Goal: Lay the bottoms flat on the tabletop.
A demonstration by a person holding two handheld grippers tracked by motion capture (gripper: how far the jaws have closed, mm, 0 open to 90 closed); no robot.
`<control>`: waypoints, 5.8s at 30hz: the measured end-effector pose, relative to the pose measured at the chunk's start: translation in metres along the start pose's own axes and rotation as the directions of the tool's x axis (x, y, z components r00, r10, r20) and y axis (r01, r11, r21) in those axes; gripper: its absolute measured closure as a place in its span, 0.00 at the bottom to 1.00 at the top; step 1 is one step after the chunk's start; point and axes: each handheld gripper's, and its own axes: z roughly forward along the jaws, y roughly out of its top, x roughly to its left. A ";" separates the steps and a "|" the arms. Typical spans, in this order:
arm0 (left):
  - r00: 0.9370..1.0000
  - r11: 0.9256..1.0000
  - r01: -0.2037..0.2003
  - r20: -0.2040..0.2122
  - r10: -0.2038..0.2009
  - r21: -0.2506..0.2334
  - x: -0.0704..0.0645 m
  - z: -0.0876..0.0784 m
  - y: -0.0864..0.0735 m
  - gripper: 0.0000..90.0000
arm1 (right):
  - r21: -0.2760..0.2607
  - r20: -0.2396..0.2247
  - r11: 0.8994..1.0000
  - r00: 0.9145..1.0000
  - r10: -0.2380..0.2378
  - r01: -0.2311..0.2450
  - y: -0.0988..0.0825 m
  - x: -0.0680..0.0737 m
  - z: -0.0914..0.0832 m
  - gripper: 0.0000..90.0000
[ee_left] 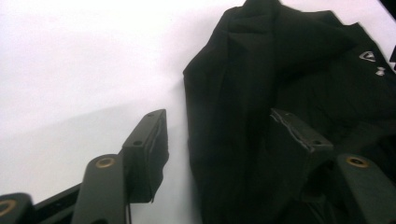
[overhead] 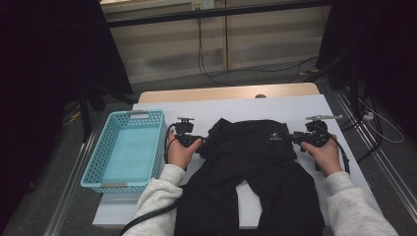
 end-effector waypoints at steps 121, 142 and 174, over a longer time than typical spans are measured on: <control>0.994 0.994 -0.101 -0.033 0.100 -0.027 -0.004 -0.010 0.033 0.25 | -0.010 0.073 0.984 0.981 -0.178 0.179 0.021 0.022 -0.033 0.35; 0.979 0.982 -0.189 -0.075 0.189 0.009 -0.006 -0.042 -0.034 0.20 | 0.024 0.106 0.992 0.986 -0.127 0.125 -0.076 0.036 -0.067 0.50; 0.979 0.979 -0.202 -0.032 0.203 0.027 -0.010 -0.051 -0.066 0.17 | -0.079 -0.024 0.973 0.976 -0.218 0.215 -0.064 0.076 -0.064 0.17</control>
